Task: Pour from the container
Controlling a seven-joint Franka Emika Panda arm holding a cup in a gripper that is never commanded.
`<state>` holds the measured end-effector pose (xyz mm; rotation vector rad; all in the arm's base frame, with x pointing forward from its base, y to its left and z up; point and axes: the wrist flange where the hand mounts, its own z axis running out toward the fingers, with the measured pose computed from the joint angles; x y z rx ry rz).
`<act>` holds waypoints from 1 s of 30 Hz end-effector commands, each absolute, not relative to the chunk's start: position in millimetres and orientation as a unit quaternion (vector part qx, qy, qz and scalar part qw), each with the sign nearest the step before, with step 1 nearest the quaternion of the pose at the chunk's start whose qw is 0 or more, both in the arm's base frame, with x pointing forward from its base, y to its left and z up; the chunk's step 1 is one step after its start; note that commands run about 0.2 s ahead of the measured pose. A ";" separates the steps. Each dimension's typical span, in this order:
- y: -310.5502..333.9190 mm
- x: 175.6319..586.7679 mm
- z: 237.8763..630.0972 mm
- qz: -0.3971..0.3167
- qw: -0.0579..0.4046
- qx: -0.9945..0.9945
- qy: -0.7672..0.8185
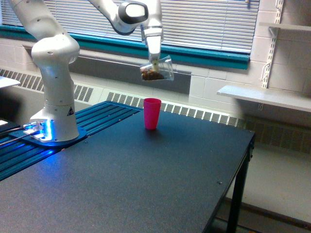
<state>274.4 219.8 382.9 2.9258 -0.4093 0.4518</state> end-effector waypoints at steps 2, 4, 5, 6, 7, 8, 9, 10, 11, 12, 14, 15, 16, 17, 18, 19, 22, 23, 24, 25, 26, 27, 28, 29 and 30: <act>229.9 247.4 374.7 0.142 0.076 0.978 -0.132; 231.5 241.1 370.2 0.134 0.077 0.980 -0.128; 232.9 238.0 368.0 0.130 0.075 0.981 -0.125; 233.6 235.4 365.6 0.127 0.075 0.981 -0.123; 234.0 233.1 363.2 0.124 0.077 0.982 -0.121; 234.9 231.0 361.1 0.121 0.076 0.983 -0.120; 236.0 228.8 358.6 0.117 0.074 0.983 -0.118; 236.9 226.8 355.8 0.114 0.073 0.984 -0.116; 238.0 224.8 352.9 0.110 0.072 0.985 -0.114; 239.1 223.2 350.1 0.106 0.070 0.985 -0.113; 240.9 220.5 344.0 0.099 0.069 0.987 -0.109; 242.0 219.5 341.1 0.096 0.069 0.987 -0.106; 243.2 218.6 338.4 0.093 0.068 0.988 -0.104; 244.2 218.0 335.9 0.090 0.069 0.988 -0.103; 245.5 217.7 333.8 0.088 0.068 0.989 -0.100; 247.0 217.5 331.8 0.085 0.066 0.989 -0.097; 250.4 218.4 326.3 0.079 0.064 0.991 -0.092; 251.8 218.9 324.9 0.077 0.063 0.991 -0.090; 253.4 219.3 323.2 0.075 0.062 0.991 -0.088; 255.0 219.6 321.5 0.073 0.062 0.992 -0.086; 256.5 220.2 319.7 0.070 0.062 0.992 -0.083; 257.9 220.8 318.0 0.068 0.063 0.992 -0.080; 259.8 221.3 316.4 0.066 0.063 0.993 -0.077; 261.5 221.8 314.7 0.063 0.064 0.993 -0.074; 263.0 222.4 313.3 0.062 0.065 0.993 -0.072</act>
